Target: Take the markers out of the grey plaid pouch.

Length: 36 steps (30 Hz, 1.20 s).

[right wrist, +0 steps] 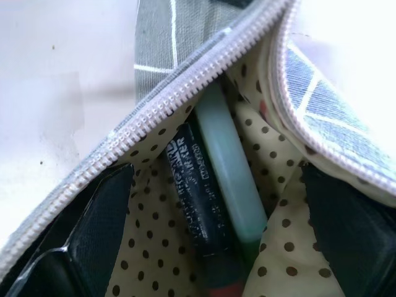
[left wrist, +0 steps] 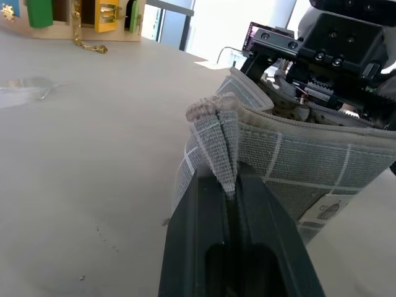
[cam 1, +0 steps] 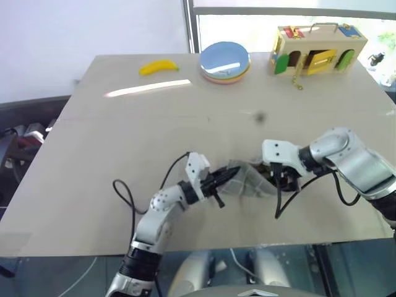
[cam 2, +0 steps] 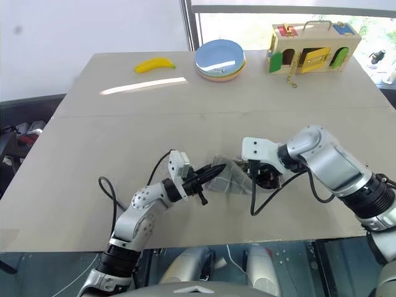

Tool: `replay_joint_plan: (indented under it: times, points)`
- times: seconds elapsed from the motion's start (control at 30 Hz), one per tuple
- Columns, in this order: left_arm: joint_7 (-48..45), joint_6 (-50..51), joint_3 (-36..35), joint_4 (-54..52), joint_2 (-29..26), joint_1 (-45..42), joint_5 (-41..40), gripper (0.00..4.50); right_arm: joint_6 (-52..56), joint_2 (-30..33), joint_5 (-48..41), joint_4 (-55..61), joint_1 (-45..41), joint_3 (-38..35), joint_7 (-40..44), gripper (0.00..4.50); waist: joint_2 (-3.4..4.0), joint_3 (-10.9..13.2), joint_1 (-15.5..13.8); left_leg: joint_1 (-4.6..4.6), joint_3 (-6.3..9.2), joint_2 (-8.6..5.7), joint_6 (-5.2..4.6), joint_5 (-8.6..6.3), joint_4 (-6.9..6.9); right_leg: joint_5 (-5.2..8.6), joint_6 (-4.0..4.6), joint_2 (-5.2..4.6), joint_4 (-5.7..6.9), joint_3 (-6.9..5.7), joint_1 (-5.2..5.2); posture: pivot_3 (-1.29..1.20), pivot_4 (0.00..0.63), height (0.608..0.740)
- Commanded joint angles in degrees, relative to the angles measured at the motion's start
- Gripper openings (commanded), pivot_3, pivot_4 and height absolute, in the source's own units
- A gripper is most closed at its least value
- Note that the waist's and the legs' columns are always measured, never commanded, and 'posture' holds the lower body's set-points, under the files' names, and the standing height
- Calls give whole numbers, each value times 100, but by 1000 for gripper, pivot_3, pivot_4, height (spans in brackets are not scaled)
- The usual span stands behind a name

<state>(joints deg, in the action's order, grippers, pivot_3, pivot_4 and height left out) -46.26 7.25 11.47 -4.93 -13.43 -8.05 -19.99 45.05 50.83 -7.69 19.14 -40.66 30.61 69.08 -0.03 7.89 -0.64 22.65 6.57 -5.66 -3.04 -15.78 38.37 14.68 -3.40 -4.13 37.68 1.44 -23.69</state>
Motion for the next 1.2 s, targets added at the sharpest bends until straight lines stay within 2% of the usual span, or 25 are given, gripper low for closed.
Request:
replay_joint_plan:
  times: [0.03,0.17,0.27,0.33,0.4,0.5,0.63,0.8,1.03,1.2]
  points:
    - [-87,-148,-56,177,-274,35,231,0,15,3,119,242,96,49,-12,4452,0,0,2,0,0,0,0,0,0,0,0,0,0,0,0,0,150,740]
    - [20,-430,-158,383,-273,-52,318,0,89,7,145,327,160,1,-49,4452,0,0,0,0,0,0,0,0,0,0,0,0,0,0,0,0,150,740]
    - [-419,-1076,-242,466,-237,-77,96,0,176,50,139,377,201,-50,-72,4452,0,0,2,0,0,0,0,0,0,0,0,0,0,0,0,0,150,740]
    - [-738,-1590,-501,561,50,-102,-444,0,222,90,142,424,234,-107,-91,4452,1,0,-1,0,0,0,0,0,-1,0,0,0,-1,-1,0,0,150,740]
    - [-953,-1869,-663,678,163,-103,-711,0,238,91,156,465,256,-165,-142,4452,0,0,-6,1,0,-1,0,0,1,0,0,-2,-2,-1,0,0,150,740]
    - [-1748,-2295,-809,774,286,-2,-1234,0,445,26,44,735,261,-306,-241,4452,0,1,-4,2,1,-1,0,0,0,0,0,-2,-2,-3,-1,0,150,740]
    - [-2402,-2603,-950,926,347,112,-1548,0,723,1,-83,1157,233,-381,-356,4452,1,0,-6,3,2,0,0,0,-3,0,0,-2,-6,-3,-1,0,150,740]
    - [-3006,-3028,-1049,1441,442,12,-1576,0,819,13,25,1332,246,-152,-520,4452,2,-1,-20,4,8,-3,-1,0,2,0,0,-4,-8,-12,-1,0,150,740]
    - [-4137,-3778,-1161,2225,476,-44,-1526,0,608,-49,470,1358,131,540,-629,4452,113,-69,-15,-21,8,-3,0,0,-8,1,1,-4,-2,-12,15,0,150,740]
    - [-3858,-3768,-1242,2315,472,-117,-1351,0,622,-108,448,1368,55,652,-462,4452,146,-89,-4,-93,10,0,-24,-14,-33,4,1,-2,-9,-13,77,0,150,740]
